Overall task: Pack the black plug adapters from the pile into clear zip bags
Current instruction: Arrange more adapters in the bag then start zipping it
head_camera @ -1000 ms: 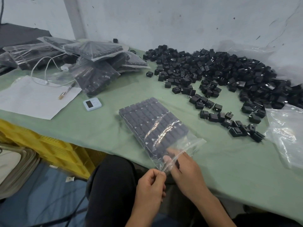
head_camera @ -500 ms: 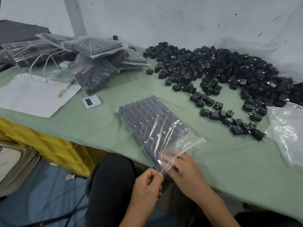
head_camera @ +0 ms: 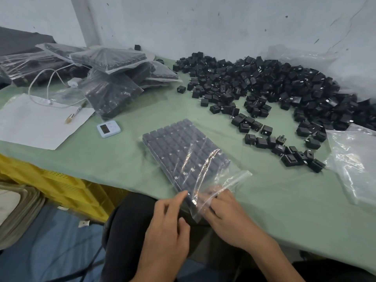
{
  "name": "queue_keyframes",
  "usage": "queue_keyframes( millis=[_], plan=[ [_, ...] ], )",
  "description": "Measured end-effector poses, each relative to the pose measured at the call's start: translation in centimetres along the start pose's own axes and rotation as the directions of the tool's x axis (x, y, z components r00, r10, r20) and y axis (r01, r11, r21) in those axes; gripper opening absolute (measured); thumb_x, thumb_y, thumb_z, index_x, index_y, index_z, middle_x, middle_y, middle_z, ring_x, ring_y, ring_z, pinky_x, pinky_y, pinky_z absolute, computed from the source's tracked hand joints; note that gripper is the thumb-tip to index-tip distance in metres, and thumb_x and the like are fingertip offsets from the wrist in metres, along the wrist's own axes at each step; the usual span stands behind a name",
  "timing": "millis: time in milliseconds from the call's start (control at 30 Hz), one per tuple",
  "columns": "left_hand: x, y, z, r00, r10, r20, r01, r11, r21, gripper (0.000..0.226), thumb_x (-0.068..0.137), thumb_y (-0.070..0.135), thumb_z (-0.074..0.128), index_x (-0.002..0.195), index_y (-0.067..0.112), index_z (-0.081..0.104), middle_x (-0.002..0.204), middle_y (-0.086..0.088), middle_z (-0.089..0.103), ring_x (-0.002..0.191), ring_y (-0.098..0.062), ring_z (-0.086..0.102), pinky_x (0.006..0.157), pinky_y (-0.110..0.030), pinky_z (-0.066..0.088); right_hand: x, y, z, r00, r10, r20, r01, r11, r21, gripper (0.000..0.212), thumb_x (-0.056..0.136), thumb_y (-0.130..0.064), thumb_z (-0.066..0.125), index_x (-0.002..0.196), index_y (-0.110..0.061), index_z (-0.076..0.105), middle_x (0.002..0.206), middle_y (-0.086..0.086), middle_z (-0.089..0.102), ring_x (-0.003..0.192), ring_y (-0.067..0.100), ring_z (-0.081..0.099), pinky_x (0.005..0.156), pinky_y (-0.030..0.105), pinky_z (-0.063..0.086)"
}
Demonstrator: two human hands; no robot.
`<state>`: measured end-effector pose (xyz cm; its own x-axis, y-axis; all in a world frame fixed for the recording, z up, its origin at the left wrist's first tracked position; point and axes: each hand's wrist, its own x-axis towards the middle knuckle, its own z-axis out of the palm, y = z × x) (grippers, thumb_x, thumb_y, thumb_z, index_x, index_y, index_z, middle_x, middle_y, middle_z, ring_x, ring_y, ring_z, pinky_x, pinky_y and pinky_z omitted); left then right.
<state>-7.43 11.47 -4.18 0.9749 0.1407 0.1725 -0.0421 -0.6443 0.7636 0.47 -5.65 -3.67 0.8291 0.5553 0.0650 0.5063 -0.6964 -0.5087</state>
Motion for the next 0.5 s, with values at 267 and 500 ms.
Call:
queue_keyframes(
  millis=[267, 500],
  plan=[
    [1.3, -0.1, -1.1, 0.985, 0.125, 0.121, -0.163, 0.911, 0.380, 0.076, 0.069, 0.020, 0.078, 0.138, 0.041, 0.055, 0.088, 0.013, 0.053, 0.075, -0.009, 0.057, 0.049, -0.022, 0.046, -0.7, -1.5, -1.0, 0.999, 0.011, 0.037, -0.013, 0.997, 0.070, 0.028, 0.099, -0.031, 0.055, 0.126, -0.032, 0.061, 0.122, -0.013, 0.050, 0.117, 0.003, 0.036, 0.099, 0.011, 0.025],
    [1.6, 0.0, -0.7, 0.989, 0.104, 0.107, -0.135, 0.925, 0.356, 0.075, 0.068, 0.015, 0.080, 0.135, 0.042, 0.059, 0.084, 0.012, 0.055, 0.072, -0.012, 0.059, 0.049, -0.028, 0.050, -1.0, 4.1, -11.4, 0.967, 0.244, -0.068, -0.222, 0.945, 0.239, 0.032, 0.090, -0.005, 0.061, 0.100, -0.032, 0.074, 0.098, -0.014, 0.072, 0.090, 0.004, 0.066, 0.080, 0.022, 0.051]
  ],
)
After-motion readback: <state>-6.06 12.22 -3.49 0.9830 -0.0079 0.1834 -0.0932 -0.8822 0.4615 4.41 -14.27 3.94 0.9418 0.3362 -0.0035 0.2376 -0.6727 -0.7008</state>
